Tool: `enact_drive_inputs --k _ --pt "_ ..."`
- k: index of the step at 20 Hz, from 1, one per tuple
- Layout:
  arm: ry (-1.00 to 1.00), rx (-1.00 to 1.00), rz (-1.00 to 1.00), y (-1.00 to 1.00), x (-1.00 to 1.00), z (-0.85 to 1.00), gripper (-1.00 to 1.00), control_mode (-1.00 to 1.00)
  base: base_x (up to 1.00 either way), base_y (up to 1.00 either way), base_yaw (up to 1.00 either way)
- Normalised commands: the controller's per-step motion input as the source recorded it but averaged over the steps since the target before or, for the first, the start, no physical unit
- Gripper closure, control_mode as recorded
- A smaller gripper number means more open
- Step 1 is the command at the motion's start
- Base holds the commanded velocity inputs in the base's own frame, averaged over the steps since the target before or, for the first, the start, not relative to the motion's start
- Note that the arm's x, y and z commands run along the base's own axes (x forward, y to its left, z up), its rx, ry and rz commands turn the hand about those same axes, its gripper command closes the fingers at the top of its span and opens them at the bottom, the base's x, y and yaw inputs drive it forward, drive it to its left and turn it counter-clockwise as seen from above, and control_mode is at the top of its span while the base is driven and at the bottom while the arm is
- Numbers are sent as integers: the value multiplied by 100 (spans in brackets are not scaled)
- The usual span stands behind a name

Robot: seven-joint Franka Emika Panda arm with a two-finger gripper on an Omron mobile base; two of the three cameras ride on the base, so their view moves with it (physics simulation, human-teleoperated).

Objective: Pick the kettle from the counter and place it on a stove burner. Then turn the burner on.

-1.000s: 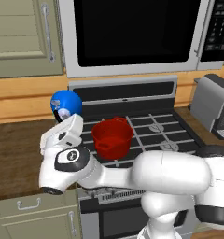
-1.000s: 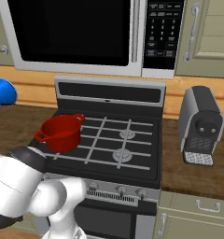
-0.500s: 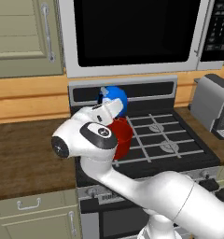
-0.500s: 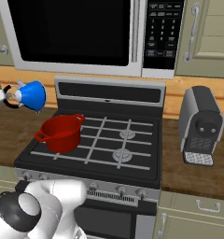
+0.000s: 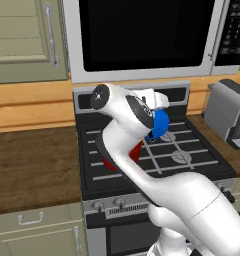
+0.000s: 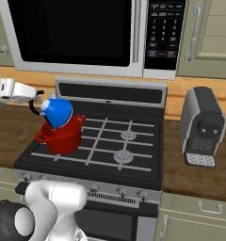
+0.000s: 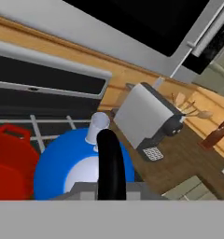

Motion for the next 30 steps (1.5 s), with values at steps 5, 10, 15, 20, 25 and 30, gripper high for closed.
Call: enact_drive_inputs --k 5,10,15,20,25,30 --pt "30 32 -2 -100 7 -18 100 -100 0 0 0" --pt "16 33 0 -100 32 -5 100 -100 0 0 0" --pt "8 20 10 -100 49 -26 100 -100 0 0 0" --pt "-2 3 19 -100 36 -68 100 -100 0 0 0" --pt "3 -3 1 -34 51 -66 100 -100 0 0 0" --pt "37 0 -3 0 57 -41 100 -100 0 0 0"
